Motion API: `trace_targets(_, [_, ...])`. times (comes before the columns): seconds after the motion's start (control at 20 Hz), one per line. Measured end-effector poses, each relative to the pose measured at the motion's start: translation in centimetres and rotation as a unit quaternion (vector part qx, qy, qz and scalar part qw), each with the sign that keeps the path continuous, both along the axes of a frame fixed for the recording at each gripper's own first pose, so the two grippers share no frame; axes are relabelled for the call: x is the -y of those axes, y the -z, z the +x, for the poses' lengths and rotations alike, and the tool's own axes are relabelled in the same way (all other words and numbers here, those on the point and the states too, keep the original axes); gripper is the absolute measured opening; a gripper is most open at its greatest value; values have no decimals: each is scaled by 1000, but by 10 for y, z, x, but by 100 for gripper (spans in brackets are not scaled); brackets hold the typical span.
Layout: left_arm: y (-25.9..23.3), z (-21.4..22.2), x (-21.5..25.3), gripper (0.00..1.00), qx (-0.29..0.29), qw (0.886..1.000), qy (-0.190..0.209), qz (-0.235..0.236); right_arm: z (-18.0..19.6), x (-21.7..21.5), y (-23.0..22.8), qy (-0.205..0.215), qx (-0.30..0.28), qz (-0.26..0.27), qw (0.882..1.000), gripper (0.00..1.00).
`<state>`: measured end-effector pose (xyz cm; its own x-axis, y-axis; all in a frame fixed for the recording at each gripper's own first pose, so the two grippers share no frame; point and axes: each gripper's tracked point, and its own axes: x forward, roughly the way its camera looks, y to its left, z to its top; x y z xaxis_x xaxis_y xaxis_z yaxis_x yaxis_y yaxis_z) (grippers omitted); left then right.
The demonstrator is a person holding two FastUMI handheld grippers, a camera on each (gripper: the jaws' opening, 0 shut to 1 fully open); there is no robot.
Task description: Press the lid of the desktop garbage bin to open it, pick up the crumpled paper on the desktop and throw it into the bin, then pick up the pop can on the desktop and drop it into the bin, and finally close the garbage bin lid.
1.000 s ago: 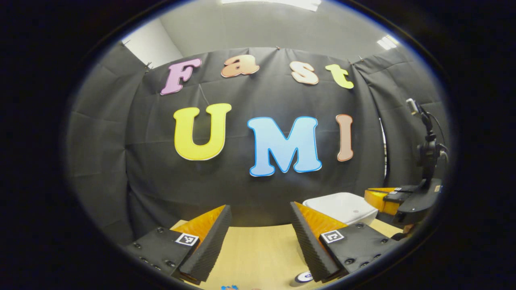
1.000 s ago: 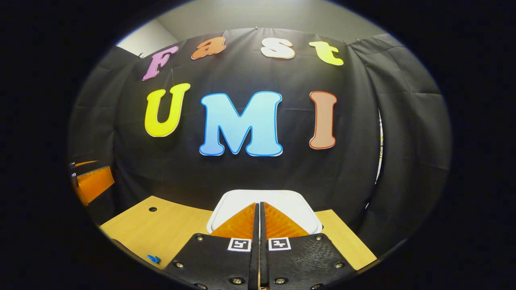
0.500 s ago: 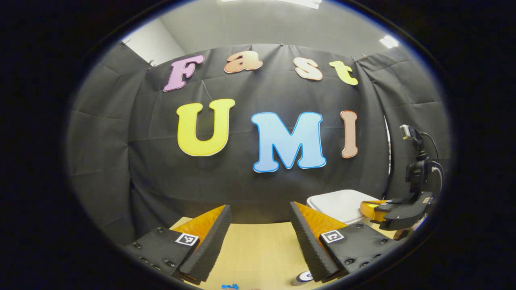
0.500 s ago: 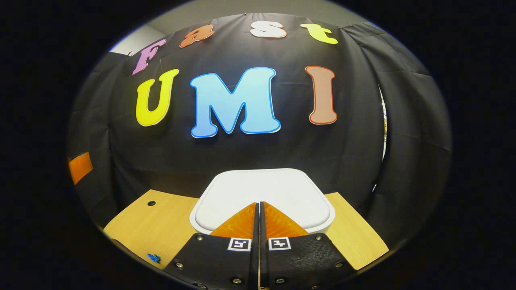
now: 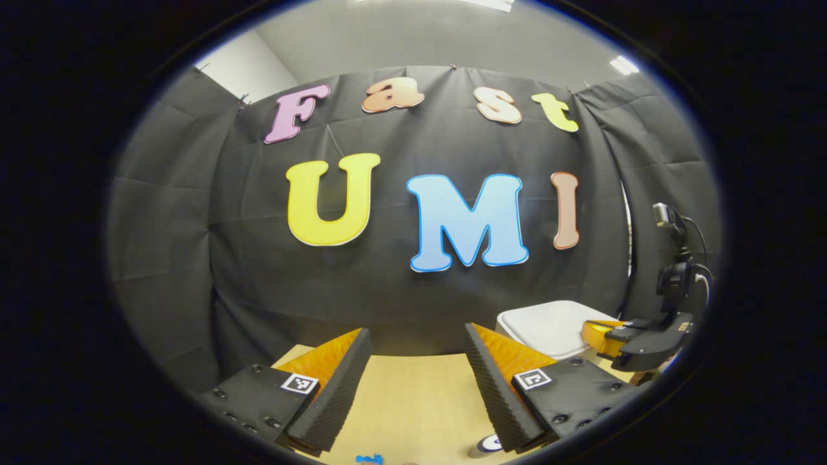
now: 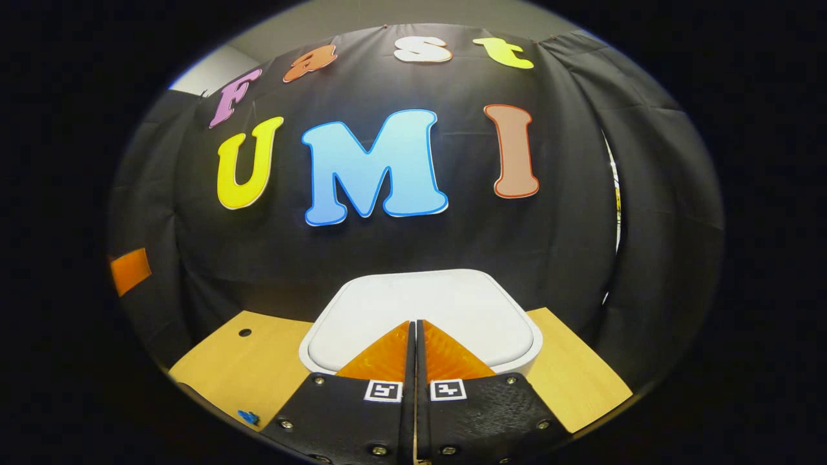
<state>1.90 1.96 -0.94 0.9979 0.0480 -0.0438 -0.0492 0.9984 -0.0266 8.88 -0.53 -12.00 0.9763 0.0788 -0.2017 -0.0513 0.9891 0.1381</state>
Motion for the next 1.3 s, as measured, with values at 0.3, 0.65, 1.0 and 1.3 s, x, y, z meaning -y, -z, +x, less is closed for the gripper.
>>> trace_targets(0.3, [1, -3, 5, 97, -1, 1000, 5, -2, 0, 0, 5, 4, 2, -6, 1000, 2])
trace_targets(0.65, [-3, -14, 12, 97, 6, 1000, 11, -15, 0, 0, 7, 4, -15, 2, 1000, 2])
trace_targets(1.0, [-13, -25, 8, 97, 16, 1000, 3, -11, -7, 0, -5, -3, -26, 8, 1000, 1])
trace_targets(1.3, [-9, -29, -6, 97, 13, 1000, -13, -12, -26, 11, -56, 12, 35, 35, 999, 1])
